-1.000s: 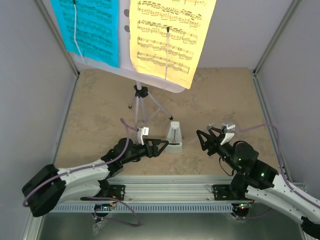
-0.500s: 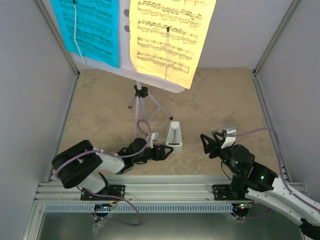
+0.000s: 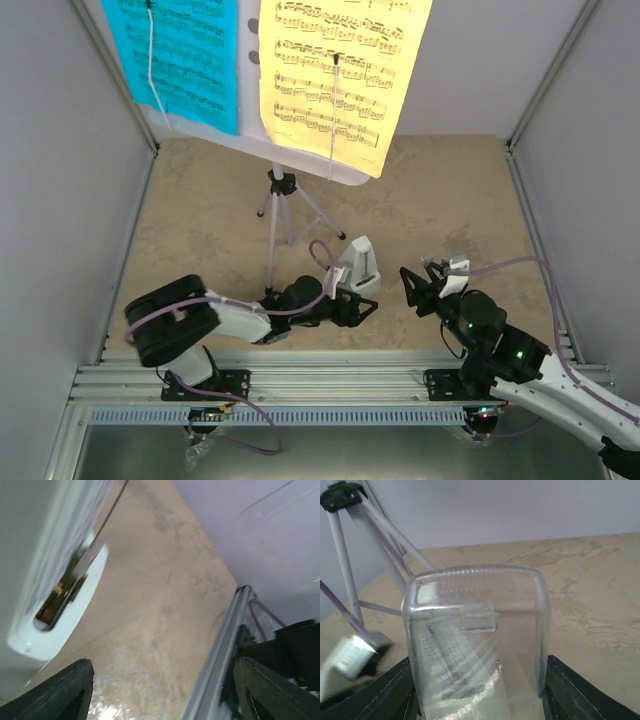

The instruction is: Pack up the instrument practice props

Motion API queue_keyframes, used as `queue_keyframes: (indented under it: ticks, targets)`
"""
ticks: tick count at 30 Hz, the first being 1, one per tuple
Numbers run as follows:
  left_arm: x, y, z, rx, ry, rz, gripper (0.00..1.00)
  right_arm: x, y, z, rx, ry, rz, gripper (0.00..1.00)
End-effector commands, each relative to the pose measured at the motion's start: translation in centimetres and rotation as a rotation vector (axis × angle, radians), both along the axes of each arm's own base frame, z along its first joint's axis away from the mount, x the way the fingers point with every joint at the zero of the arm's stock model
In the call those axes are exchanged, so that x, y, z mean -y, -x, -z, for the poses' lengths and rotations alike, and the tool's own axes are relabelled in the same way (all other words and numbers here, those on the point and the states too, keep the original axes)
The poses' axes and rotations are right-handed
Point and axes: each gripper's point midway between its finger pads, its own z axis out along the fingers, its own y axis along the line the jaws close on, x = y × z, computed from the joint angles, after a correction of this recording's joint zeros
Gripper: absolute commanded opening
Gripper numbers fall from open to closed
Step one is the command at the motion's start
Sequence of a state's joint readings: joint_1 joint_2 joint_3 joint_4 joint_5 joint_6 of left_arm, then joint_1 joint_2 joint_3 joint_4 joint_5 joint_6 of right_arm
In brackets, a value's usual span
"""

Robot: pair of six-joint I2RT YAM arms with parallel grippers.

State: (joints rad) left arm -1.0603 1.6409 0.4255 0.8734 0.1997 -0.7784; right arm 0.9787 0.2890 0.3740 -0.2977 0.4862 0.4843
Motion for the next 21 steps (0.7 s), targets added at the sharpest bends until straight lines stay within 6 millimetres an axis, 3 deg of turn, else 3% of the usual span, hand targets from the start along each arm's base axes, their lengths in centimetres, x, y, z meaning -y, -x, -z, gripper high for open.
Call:
queue_keyframes:
  ticks: [1, 3, 5, 8, 11, 16, 21]
  targets:
    - [-1.0, -0.9, -4.9, 0.093, 0.002, -0.007, 0.82, -1.0, -0.7, 0.3, 0.062, 0.05, -0.01, 0.48]
    - [-2.0, -1.8, -6.3, 0.057, -0.044, -0.011, 0.84, -1.4, -1.2, 1.0, 0.063, 0.089, -0.004, 0.48]
    - [-2.7, -2.4, -8.9, 0.039, -0.027, -0.002, 0.88, -1.9, -1.5, 1.3, 0.074, 0.108, -0.007, 0.47]
    - [-3.2, -3.3, -12.7, 0.038, 0.008, 0.015, 0.92, -2.6, -1.8, 1.3, 0.1, 0.093, -0.021, 0.47]
    - [-3.3, -4.8, -15.0, 0.034, 0.016, 0.033, 0.92, -3.0, -1.6, 1.4, 0.122, 0.076, -0.04, 0.47]
    - [-3.9, -8.4, -14.8, 0.043, -0.029, 0.014, 0.9, -3.1, -1.4, 1.9, 0.158, 0.098, -0.062, 0.48]
    - [-2.6, -9.2, -15.3, 0.109, -0.021, 0.099, 0.86, -2.7, -1.4, 2.1, 0.171, 0.092, -0.051, 0.48]
